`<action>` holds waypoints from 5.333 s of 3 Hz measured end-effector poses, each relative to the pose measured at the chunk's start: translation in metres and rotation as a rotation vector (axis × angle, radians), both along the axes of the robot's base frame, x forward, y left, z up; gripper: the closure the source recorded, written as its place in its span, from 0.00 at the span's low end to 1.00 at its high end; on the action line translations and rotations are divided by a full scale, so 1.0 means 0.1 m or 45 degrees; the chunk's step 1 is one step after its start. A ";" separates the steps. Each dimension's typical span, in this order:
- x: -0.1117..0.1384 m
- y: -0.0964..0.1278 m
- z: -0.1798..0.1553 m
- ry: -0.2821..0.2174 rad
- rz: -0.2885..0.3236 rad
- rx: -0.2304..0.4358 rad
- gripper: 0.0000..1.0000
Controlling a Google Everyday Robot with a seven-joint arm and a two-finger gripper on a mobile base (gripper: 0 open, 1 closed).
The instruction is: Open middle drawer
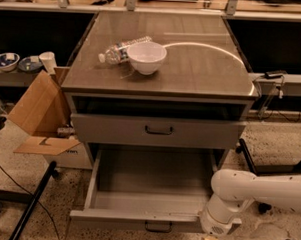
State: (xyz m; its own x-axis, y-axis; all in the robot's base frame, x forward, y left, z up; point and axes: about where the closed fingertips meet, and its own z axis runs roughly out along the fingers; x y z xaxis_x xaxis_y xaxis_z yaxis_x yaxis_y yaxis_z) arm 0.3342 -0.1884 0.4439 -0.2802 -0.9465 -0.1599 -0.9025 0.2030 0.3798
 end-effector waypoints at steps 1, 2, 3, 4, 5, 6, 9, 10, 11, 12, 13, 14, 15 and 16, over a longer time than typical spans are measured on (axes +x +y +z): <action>-0.07 -0.05 0.08 0.022 0.021 -0.027 0.00; -0.05 -0.06 0.40 -0.080 0.045 0.013 0.00; 0.15 0.00 0.97 -0.243 0.088 0.042 0.00; 0.53 0.13 1.42 -0.383 0.134 0.070 0.00; 0.53 0.13 1.42 -0.383 0.134 0.070 0.00; 0.56 0.11 1.37 -0.409 0.113 0.072 0.00; 1.19 0.19 1.05 -0.534 0.045 0.191 0.00; 1.41 0.25 0.90 -0.556 0.041 0.239 0.00; 1.62 0.36 0.66 -0.583 0.055 0.279 0.26; 1.70 0.40 0.47 -0.598 0.047 0.309 0.49; 1.68 0.42 0.25 -0.582 0.038 0.326 0.72; 1.62 0.44 0.06 -0.537 0.036 0.314 0.96; 1.54 0.48 -0.13 -0.473 0.038 0.302 1.00; 1.47 0.52 -0.26 -0.416 0.043 0.303 1.00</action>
Offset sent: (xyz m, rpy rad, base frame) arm 0.0028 -0.0061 0.1312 0.0921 -0.2776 0.0841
